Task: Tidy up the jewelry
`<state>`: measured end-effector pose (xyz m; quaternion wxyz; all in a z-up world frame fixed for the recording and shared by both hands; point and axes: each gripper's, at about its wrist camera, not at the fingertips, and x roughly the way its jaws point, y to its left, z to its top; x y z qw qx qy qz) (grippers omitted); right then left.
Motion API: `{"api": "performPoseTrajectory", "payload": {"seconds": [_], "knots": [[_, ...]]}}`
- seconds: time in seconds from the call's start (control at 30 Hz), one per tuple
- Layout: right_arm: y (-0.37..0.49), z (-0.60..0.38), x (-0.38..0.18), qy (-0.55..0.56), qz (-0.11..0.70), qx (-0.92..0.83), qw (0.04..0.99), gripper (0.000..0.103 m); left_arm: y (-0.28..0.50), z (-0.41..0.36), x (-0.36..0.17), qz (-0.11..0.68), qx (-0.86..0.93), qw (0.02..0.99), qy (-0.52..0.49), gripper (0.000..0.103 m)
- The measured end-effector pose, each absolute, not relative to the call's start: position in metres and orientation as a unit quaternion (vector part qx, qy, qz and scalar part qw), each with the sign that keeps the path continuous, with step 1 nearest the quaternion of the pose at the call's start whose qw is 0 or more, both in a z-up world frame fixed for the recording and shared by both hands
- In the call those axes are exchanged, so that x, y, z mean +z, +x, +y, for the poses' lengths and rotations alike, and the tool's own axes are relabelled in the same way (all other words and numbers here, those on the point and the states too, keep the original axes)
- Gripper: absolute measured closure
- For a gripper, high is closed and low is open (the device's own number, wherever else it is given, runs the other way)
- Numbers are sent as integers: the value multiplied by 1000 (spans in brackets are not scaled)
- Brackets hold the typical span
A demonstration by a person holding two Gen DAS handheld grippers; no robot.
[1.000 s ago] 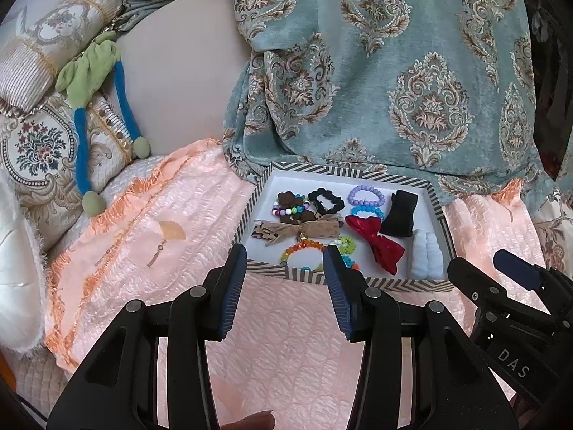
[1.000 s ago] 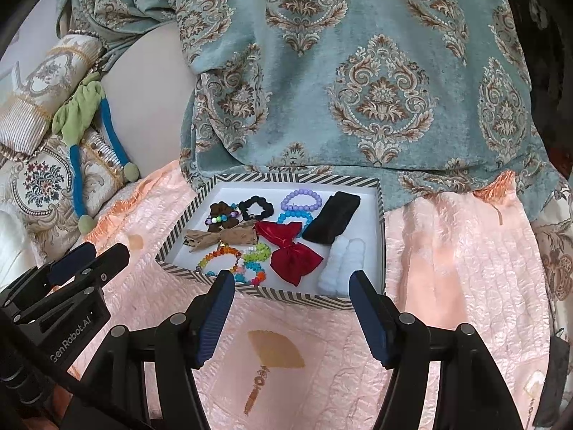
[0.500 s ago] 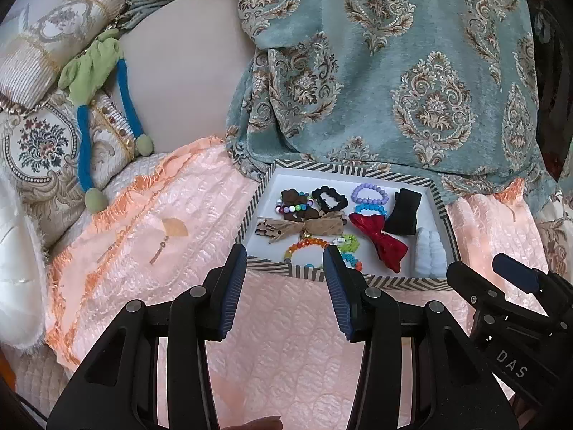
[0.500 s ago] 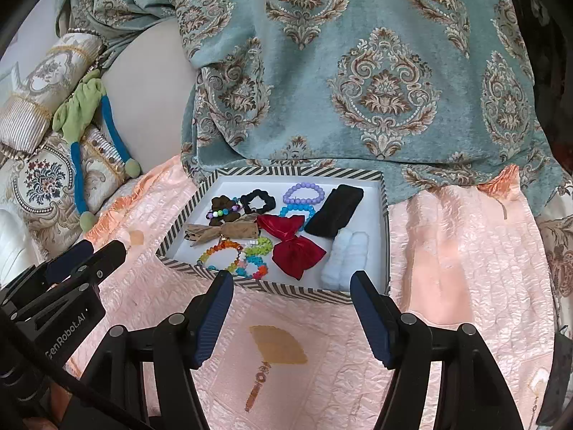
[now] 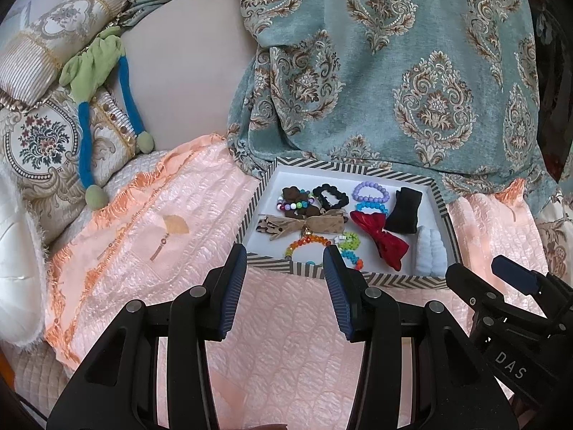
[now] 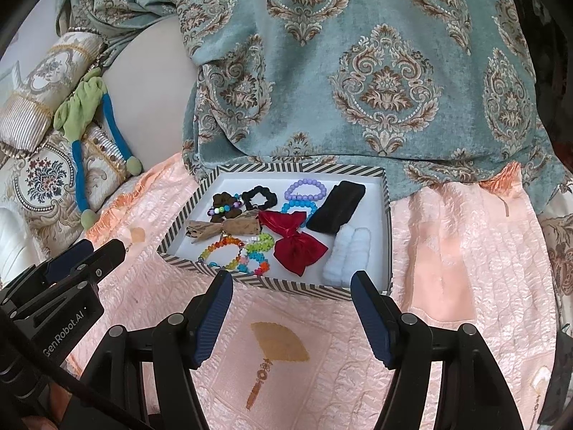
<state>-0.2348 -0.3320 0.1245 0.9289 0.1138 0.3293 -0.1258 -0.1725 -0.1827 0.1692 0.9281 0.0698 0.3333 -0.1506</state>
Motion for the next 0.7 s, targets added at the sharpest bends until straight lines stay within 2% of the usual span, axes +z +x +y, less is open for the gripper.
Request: {"api": "performPoseTrajectory", "payload": {"seconds": [0.7], "knots": [[-232, -332, 128, 108, 331, -119, 930, 36, -174, -183, 171, 332, -152, 928, 73, 59]]}}
